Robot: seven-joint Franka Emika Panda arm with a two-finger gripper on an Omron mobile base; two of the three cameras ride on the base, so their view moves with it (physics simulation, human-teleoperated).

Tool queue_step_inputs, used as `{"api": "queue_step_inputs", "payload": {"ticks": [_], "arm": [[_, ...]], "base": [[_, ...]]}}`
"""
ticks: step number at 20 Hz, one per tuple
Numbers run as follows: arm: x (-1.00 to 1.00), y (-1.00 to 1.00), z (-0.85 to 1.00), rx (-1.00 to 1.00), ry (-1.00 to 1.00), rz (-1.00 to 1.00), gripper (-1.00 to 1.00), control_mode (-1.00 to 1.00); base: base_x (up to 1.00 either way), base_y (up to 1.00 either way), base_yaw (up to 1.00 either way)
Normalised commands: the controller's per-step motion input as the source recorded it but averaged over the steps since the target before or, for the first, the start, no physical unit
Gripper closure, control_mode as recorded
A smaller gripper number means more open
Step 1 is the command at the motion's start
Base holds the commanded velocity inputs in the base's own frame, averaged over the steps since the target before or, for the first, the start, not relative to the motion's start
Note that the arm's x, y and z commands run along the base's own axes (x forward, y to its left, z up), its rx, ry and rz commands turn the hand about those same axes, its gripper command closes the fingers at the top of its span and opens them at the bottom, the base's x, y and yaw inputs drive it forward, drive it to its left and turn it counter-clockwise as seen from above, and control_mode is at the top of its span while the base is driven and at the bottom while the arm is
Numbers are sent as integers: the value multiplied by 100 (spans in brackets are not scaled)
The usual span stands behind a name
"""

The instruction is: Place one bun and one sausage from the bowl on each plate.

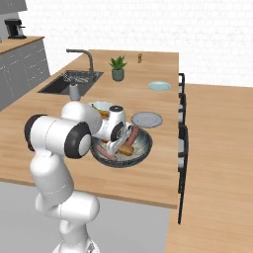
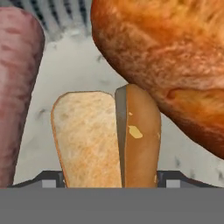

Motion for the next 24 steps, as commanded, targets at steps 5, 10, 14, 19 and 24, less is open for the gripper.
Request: {"api": "queue_step_inputs", "payload": {"ticks": [5, 10, 14, 19, 24], "arm": [[-17, 0, 11, 0, 0, 0, 100, -100], [-26, 0, 57, 0, 0, 0, 100, -100], [-2, 0, 60, 0, 0, 0, 100, -100], [0, -5, 43, 0, 0, 0, 100, -100], [-14, -11, 39, 0, 0, 0, 100, -100]], "base": [[0, 0, 0], [0, 0, 0], [0, 0, 0], [0, 0, 0], [0, 0, 0]]}}
